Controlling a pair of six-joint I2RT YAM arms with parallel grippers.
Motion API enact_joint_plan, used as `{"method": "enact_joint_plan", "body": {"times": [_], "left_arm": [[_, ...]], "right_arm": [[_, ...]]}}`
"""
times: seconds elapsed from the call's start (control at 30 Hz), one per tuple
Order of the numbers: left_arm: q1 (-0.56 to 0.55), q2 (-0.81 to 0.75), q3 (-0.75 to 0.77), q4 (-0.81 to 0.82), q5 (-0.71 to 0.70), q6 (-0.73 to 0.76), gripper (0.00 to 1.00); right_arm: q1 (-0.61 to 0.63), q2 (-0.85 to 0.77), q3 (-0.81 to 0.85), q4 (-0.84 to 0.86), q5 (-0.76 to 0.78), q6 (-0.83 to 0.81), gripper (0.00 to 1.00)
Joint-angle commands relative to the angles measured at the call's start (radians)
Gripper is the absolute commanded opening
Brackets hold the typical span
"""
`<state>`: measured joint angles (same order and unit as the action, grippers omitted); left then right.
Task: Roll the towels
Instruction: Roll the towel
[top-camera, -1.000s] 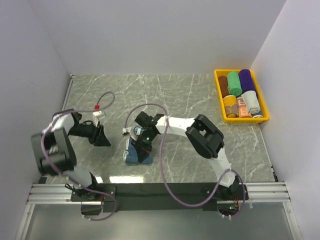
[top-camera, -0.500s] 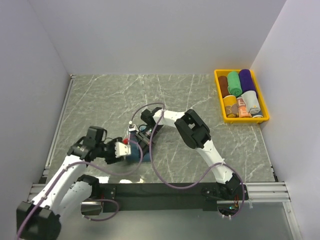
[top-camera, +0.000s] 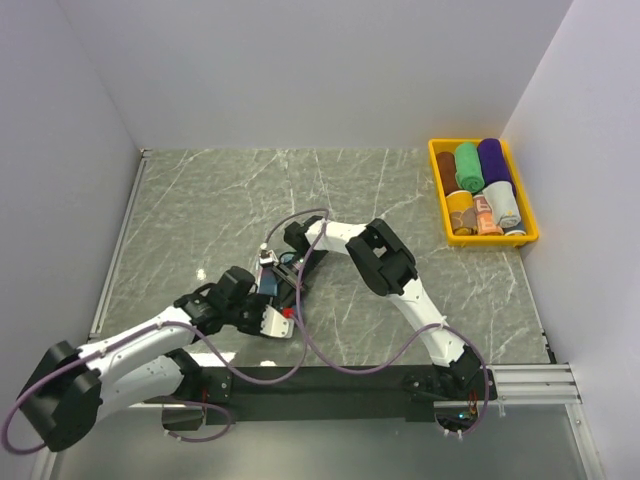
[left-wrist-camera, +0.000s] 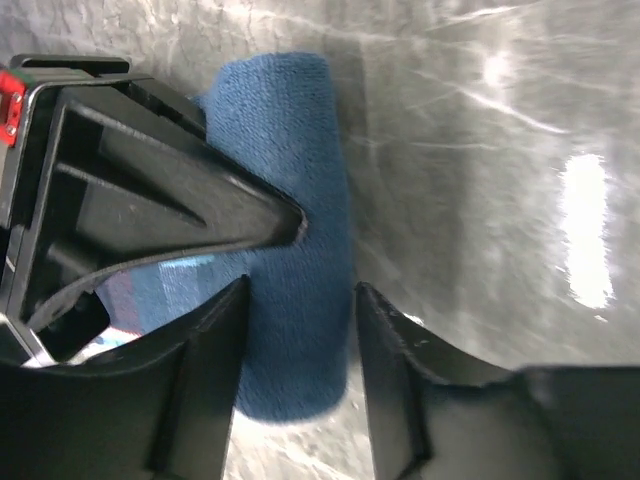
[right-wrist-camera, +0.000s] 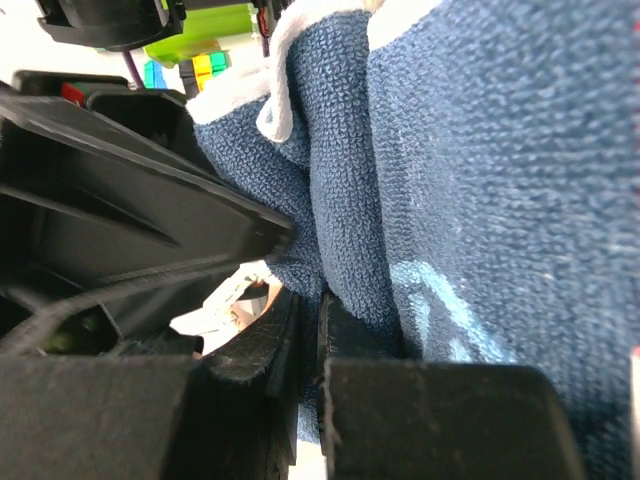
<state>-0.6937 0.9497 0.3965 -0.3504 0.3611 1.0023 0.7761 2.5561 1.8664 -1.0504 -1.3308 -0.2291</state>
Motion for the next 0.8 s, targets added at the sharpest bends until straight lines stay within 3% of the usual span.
{"method": "enact_joint_plan", "body": {"times": [0.0, 0.03, 0.07, 0.13, 0.3, 0.37, 0.4, 0.53, 0.77], "left_arm": [[-0.030, 0.061, -0.016, 0.128, -0.082, -0.037, 0.50], [-0.032, 0.096, -0.013, 0.126, -0.089, -0.044, 0.47], [-0.032, 0.115, 0.001, 0.113, -0.096, -0.050, 0.36], [-0.032, 0.164, 0.033, 0.052, -0.082, -0.054, 0.25], [-0.018, 0.211, 0.090, -0.087, -0.031, -0.131, 0.01], [0.005, 0.254, 0.149, -0.186, 0.025, -0.120, 0.01], [0.016, 0.295, 0.188, -0.208, 0.066, -0.131, 0.01], [0.065, 0.383, 0.258, -0.297, 0.150, -0.166, 0.01], [0.180, 0.593, 0.410, -0.438, 0.268, -0.191, 0.01]], "right_arm": [[-0.005, 0.062, 0.001, 0.009, 0.145, -0.038, 0.00], [-0.006, 0.058, -0.004, 0.015, 0.148, -0.033, 0.00], [-0.009, 0.052, -0.007, 0.016, 0.151, -0.032, 0.00], [-0.014, 0.026, -0.013, 0.023, 0.175, -0.024, 0.02], [-0.070, -0.069, 0.013, 0.013, 0.258, 0.004, 0.24], [-0.096, -0.109, 0.022, 0.032, 0.342, 0.042, 0.27], [-0.127, -0.156, 0.022, 0.062, 0.369, 0.056, 0.34], [-0.215, -0.281, -0.010, 0.116, 0.464, 0.085, 0.37], [-0.392, -0.645, -0.325, 0.259, 0.600, 0.083, 0.37]]}}
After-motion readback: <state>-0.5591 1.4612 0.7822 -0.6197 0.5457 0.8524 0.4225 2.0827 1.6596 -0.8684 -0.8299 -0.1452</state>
